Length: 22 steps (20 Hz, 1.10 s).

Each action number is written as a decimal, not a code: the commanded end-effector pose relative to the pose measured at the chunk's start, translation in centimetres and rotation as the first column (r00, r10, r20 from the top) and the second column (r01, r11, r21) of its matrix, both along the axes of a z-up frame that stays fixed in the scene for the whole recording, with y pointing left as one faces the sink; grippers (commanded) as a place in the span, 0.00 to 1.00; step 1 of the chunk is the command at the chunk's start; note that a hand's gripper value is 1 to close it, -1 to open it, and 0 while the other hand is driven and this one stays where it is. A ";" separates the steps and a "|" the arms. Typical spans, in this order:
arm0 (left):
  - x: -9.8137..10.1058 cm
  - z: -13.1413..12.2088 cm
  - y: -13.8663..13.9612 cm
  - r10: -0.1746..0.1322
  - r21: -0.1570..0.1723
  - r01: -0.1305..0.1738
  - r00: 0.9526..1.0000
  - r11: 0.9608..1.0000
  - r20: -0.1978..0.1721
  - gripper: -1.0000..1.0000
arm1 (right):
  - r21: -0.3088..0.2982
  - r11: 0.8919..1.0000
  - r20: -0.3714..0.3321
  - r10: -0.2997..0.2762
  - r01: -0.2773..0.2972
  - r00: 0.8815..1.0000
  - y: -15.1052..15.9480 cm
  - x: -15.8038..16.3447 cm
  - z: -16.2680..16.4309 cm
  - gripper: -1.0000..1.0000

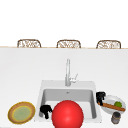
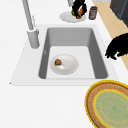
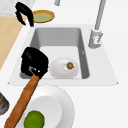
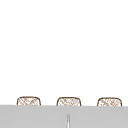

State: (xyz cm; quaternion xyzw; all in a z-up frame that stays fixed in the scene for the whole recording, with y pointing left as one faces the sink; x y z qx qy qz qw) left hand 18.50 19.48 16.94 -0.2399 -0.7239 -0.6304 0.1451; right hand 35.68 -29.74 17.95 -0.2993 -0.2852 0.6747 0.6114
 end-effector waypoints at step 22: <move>0.0 0.0 0.0 0.000 0.000 0.000 1.000 1.000 0.000 0.50 | 0.086 0.995 -0.162 0.071 -0.058 0.984 -5.5 5.2 -5.9 1.00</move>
